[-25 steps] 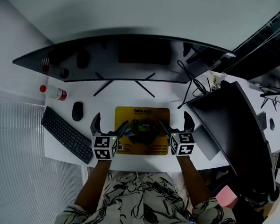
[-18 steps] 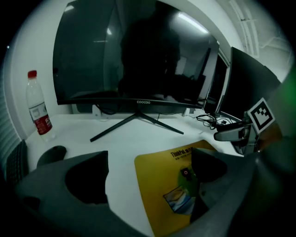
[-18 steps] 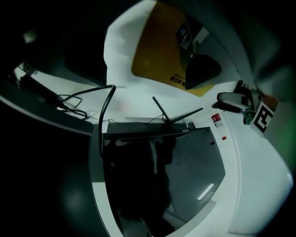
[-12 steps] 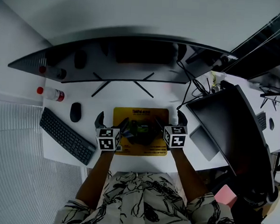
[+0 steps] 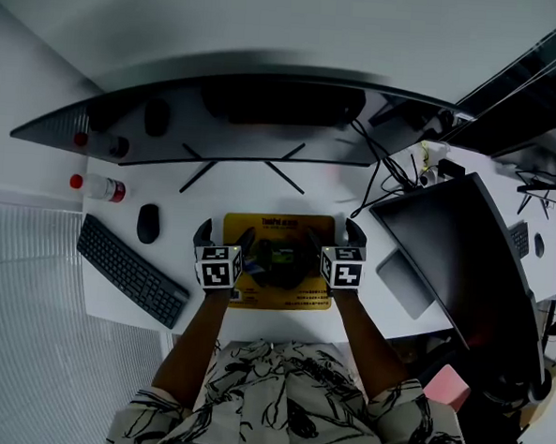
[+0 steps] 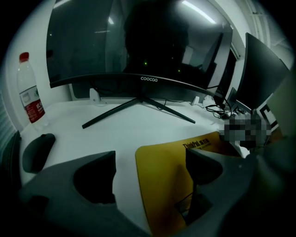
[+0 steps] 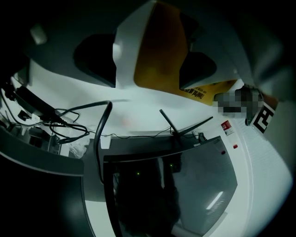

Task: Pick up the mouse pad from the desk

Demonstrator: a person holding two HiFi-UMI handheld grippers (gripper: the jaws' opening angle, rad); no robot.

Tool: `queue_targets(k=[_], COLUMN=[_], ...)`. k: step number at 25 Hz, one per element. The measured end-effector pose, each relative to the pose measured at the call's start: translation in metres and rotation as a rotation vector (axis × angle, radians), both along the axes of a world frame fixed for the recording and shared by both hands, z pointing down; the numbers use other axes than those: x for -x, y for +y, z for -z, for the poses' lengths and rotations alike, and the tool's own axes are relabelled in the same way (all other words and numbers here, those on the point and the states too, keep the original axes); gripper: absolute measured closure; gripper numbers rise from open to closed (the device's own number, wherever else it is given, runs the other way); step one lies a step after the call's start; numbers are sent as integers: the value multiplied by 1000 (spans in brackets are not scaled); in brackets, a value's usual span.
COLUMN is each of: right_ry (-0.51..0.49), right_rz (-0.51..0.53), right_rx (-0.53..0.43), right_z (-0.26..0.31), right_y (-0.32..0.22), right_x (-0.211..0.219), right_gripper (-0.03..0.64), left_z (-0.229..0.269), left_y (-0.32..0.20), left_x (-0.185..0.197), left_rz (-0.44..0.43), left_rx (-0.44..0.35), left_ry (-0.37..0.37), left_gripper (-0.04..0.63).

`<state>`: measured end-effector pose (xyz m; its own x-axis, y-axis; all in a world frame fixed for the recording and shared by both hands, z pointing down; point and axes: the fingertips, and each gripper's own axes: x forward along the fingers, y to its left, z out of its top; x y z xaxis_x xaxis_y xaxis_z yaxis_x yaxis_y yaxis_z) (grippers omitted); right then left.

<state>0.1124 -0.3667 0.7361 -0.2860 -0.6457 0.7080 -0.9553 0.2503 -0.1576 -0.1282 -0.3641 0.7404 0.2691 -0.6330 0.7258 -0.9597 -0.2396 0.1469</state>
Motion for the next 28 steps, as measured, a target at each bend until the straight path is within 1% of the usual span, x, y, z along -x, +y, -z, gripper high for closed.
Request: queue_targets(k=[3,5,8,12,14,17,22,25,28], right_ry=[8,16,25,66,84,79,66,68,73], right_rz=[-6,-6,-14,-21,-21,-39,-40,-33,-38], right_rx=[8,19,17,9,6,2,-4,-8,-2], right_z=[-3,-5,-8,-7,-7,-5,-6,-7,-6], right_y=[1,3,4,4,6,7,7,8,9], right_x=[0,0,-1,-4,-3,-1,2,5,5], right_gripper=[213,227,250,304,325,347,365,396,399], left_z=[-2,-3,-5,-6,-5,-3,-2,-4,-7], left_y=[0,1,1,2,3,4,4,5,6], left_x=[0,0,1,2,-2,-7,-8,-8,-7], left_rz=[9,13,24,28,28,30,37,40,40], left_rx=[11,17,20,31,35,37,40,42,43], left_ry=[-13,-15,-24,-63,-68,-73,-72,-73,-75], left_gripper=[164,193,216,256,279,340,342,342,344])
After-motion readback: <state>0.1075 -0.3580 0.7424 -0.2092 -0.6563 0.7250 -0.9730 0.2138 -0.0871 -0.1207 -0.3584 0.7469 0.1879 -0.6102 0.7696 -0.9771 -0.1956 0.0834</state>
